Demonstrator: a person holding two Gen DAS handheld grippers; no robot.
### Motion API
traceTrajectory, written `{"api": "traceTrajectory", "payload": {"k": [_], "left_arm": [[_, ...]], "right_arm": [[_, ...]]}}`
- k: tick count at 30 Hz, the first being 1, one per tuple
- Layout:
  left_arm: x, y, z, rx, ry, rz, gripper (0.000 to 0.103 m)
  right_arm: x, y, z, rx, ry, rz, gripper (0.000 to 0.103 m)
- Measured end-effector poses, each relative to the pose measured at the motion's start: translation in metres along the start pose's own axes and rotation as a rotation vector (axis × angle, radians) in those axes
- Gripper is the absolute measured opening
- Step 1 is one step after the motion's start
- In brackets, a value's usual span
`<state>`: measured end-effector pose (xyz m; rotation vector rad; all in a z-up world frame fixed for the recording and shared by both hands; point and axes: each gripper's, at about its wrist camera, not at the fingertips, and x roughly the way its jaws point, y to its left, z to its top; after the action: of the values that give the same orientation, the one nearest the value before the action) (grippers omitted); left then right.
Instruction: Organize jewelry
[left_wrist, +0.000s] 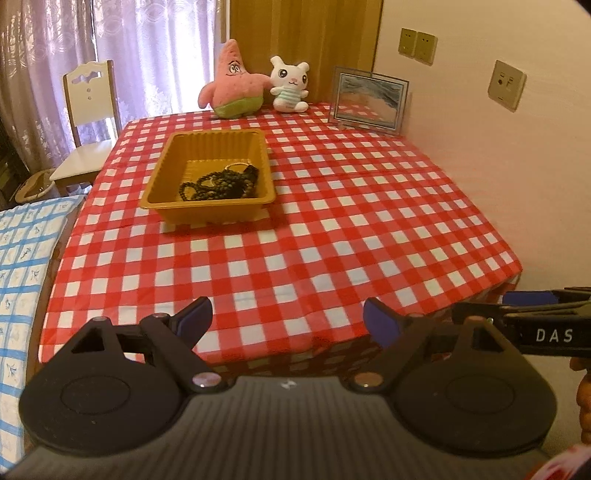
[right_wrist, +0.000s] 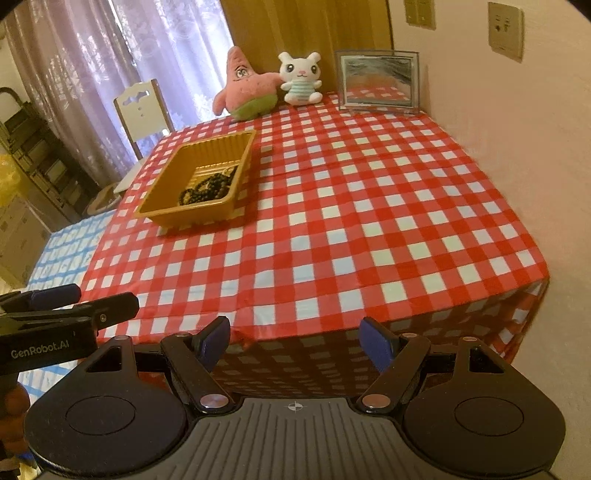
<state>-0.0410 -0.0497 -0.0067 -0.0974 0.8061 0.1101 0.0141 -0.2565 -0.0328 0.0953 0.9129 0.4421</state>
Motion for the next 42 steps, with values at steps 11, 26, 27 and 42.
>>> {"api": "traceTrajectory", "payload": {"k": [11, 26, 27, 42], "left_arm": [[-0.004, -0.012, -0.001, 0.003, -0.009, 0.005, 0.088], [-0.004, -0.014, 0.001, 0.005, -0.011, 0.005, 0.088], [-0.004, -0.014, 0.001, 0.005, -0.011, 0.004, 0.088], [-0.003, -0.015, 0.002, 0.006, -0.012, 0.004, 0.088]], "right_arm": [[-0.007, -0.012, 0.002, -0.003, -0.010, 0.012, 0.077], [-0.006, -0.010, 0.003, -0.006, -0.013, 0.013, 0.077], [-0.006, -0.010, 0.004, -0.005, -0.013, 0.014, 0.077], [-0.004, -0.011, 0.006, -0.004, -0.013, 0.011, 0.077]]}}
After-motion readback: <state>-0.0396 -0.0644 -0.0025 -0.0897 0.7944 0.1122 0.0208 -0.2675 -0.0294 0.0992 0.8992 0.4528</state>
